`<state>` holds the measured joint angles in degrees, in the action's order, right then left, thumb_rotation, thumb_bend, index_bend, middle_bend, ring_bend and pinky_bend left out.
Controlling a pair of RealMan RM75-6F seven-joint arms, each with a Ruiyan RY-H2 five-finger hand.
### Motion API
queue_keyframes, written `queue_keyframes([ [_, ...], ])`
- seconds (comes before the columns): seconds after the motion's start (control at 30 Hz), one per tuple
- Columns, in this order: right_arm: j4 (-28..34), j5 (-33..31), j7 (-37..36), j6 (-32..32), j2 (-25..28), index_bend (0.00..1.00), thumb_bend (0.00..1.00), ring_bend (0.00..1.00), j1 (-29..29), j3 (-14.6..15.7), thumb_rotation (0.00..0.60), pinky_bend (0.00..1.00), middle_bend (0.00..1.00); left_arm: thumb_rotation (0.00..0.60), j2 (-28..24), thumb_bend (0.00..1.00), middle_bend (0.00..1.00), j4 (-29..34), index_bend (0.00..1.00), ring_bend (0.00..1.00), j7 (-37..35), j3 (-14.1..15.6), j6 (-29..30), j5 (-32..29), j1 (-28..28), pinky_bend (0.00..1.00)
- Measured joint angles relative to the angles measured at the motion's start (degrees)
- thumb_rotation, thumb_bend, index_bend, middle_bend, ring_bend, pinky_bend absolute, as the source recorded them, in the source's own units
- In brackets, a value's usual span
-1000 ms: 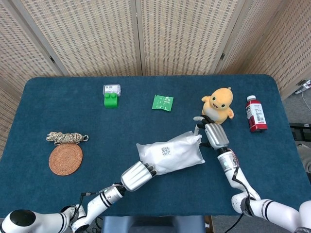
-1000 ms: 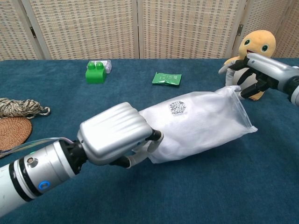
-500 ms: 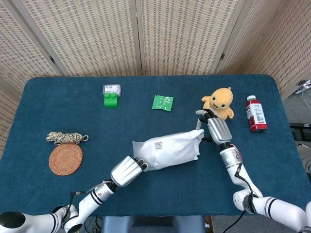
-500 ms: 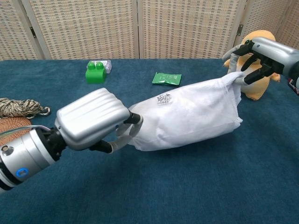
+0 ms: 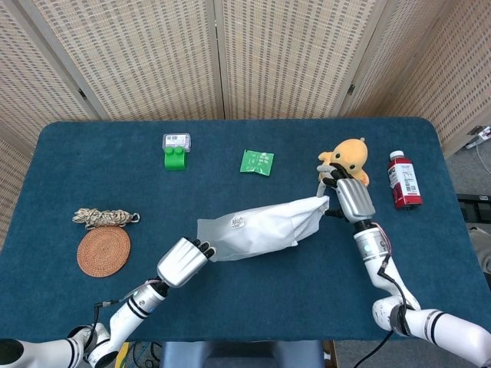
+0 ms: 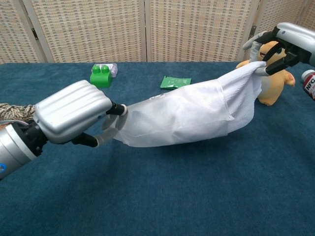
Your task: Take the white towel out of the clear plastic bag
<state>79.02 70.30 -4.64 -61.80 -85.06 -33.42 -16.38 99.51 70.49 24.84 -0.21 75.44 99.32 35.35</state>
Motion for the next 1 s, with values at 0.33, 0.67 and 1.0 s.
queue_keyframes([
  [0.33, 1.95, -0.64, 0.50, -1.15, 1.94, 0.73, 0.58, 0.10, 0.29, -0.85, 0.600, 0.33, 0.23, 0.600, -3.40, 0.45, 0.63, -1.05, 0.58, 0.77, -3.05, -0.49, 2.14, -1.24, -1.91, 0.93],
  [0.67, 3.47, -1.44, -0.26, -2.74, 4.16, 0.73, 0.58, 0.10, 1.15, -1.98, 0.600, 0.33, 0.23, 0.600, -5.43, 0.45, 0.63, -2.49, 0.58, 0.77, -4.60, -0.65, 3.62, -1.94, -3.61, 0.93],
  [1.0, 3.64, -2.20, -0.22, -1.76, 4.32, 0.73, 0.58, 0.10, 0.58, -2.08, 0.600, 0.33, 0.23, 0.600, -6.04, 0.45, 0.63, -4.54, 0.58, 0.76, -5.90, -0.72, 4.52, -2.29, -4.68, 0.93],
])
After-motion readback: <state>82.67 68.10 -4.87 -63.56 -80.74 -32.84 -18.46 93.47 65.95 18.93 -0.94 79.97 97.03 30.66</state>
